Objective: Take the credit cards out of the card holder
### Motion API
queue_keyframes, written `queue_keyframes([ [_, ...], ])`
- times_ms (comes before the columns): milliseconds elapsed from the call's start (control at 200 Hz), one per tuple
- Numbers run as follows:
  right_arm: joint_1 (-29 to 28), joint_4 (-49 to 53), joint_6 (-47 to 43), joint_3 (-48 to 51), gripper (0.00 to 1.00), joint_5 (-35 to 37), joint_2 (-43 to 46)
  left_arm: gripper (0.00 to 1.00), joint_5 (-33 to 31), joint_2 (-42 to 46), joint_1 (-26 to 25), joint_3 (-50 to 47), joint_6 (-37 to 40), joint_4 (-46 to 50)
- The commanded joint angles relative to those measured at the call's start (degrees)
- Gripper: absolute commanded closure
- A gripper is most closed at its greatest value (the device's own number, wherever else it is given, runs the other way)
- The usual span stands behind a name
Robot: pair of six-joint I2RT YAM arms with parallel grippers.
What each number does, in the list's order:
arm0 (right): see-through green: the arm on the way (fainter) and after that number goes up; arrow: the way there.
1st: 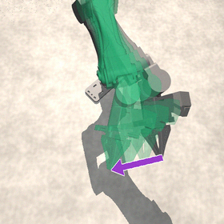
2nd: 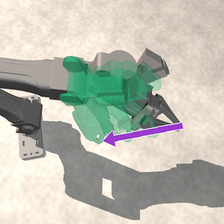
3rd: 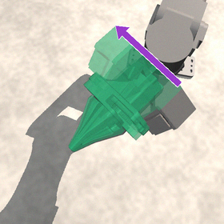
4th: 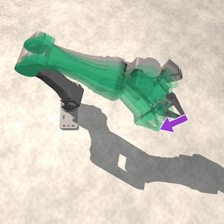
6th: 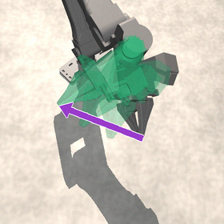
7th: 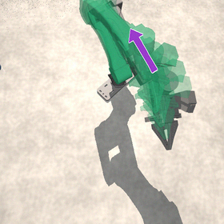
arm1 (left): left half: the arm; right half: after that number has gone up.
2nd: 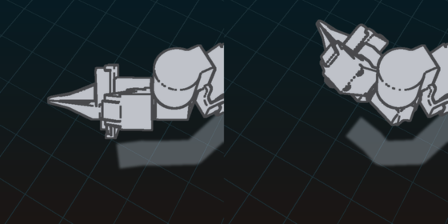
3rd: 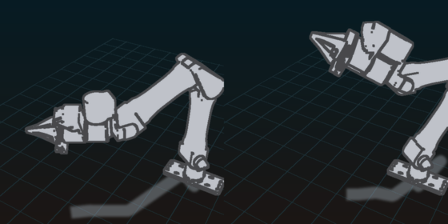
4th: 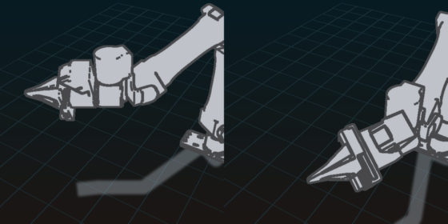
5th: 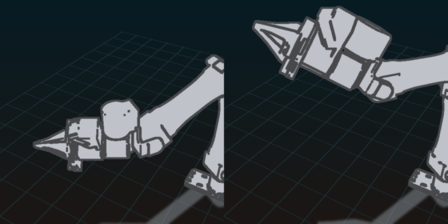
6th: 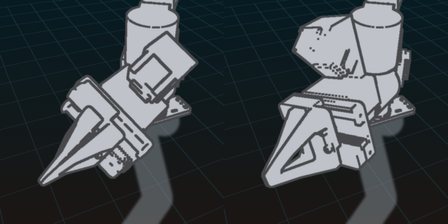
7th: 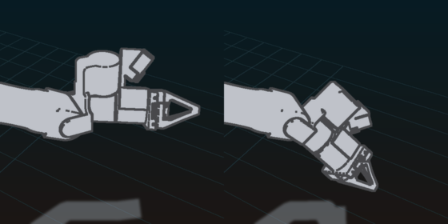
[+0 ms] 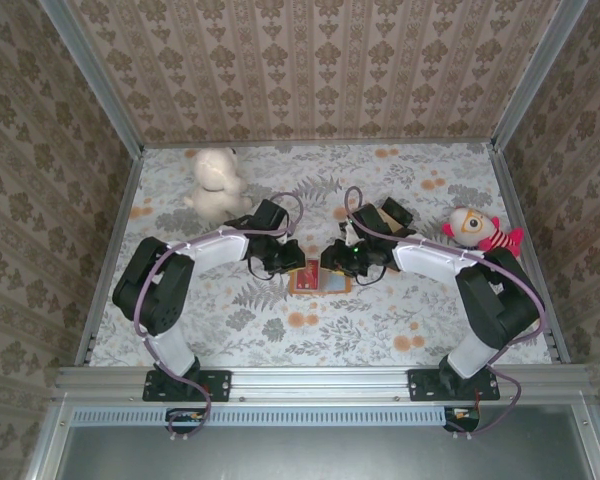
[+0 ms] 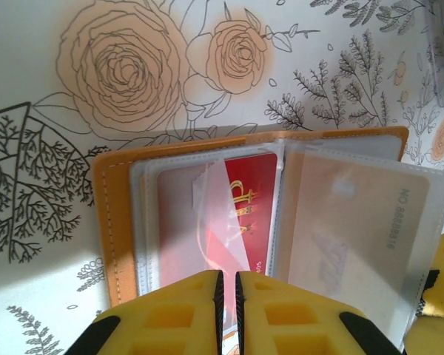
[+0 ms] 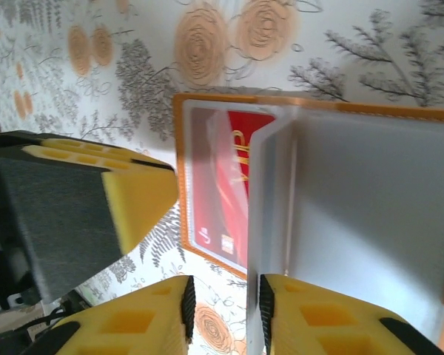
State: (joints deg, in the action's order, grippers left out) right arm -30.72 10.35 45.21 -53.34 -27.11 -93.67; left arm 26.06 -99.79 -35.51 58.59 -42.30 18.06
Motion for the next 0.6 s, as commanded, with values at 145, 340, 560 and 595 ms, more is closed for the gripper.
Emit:
queue_keyframes([
  [145,-1.0,-2.8,0.8,-2.8,0.66,-2.9,-4.1,0.84,-3.4,2.9,2.0,-1.2,2.5,4.2],
  [340,-2.5,-9.0,1.9,-3.1,0.58,-5.3,-7.6,0.84,-5.8,5.9,4.0,-3.0,2.4,5.7],
  [560,-2.7,-12.0,2.0,-1.0,0.45,-3.4,-5.8,0.82,-5.7,8.0,4.4,-3.7,2.3,5.9],
  [595,-2.6,-11.2,1.5,-0.7,0.44,-2.1,-4.8,0.82,-5.3,8.3,4.4,-3.7,2.2,5.6],
])
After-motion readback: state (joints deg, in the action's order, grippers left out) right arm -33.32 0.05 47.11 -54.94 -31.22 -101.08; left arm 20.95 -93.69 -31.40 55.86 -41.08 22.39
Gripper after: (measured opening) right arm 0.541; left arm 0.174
